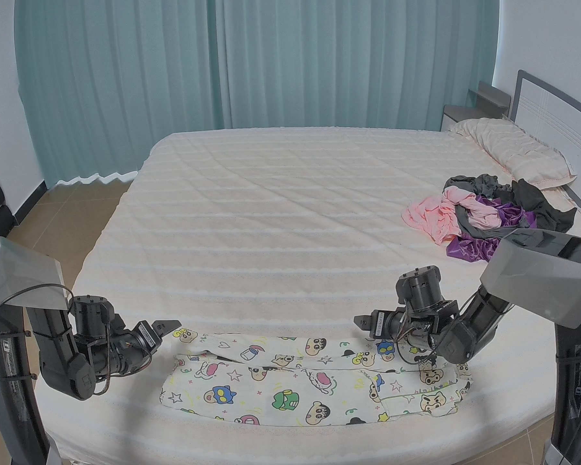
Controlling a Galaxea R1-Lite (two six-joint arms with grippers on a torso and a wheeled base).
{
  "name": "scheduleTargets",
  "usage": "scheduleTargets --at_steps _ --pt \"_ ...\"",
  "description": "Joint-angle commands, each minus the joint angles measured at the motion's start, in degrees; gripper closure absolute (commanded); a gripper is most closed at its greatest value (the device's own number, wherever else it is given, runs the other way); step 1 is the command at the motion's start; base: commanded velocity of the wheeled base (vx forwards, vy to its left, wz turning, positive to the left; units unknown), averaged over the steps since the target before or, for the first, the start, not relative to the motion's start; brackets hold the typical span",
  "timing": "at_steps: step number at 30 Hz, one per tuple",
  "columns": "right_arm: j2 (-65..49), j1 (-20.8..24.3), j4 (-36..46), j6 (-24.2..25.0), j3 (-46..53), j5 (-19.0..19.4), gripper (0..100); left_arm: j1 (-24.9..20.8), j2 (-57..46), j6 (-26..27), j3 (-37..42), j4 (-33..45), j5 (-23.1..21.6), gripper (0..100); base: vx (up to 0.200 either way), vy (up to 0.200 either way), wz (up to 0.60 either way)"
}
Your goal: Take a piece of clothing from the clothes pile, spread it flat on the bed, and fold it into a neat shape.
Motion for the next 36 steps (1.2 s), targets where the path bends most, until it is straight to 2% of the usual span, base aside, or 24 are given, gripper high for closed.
scheduleTargets --at_steps 1,11,12,26,36 --pt "4.6 0.3 0.6 0.0 -2.1 -0.3 0 0.0 0.1 0.0 0.0 0.0 0.0 0 0.0 0.0 0.0" --pt "7.0 0.3 1.3 -0.4 -3.8 -1.6 0 -0.1 0.4 0.1 0.0 -0.1 0.1 0 0.0 0.0 0.0" --pt "7.1 0.3 1.3 -0.4 -3.8 -1.6 100 -0.1 0.4 0.3 0.0 0.0 0.1 0 0.0 0.0 0.0" --pt "6.2 2.2 0.7 -1.8 -3.4 -5.4 100 -0.1 0.8 1.4 0.1 0.0 0.1 0 0.0 0.0 0.0" --pt "4.3 3.3 0.4 -1.5 -2.7 -5.8 100 -0.1 0.8 1.8 0.1 0.0 0.1 0 0.0 0.0 0.0"
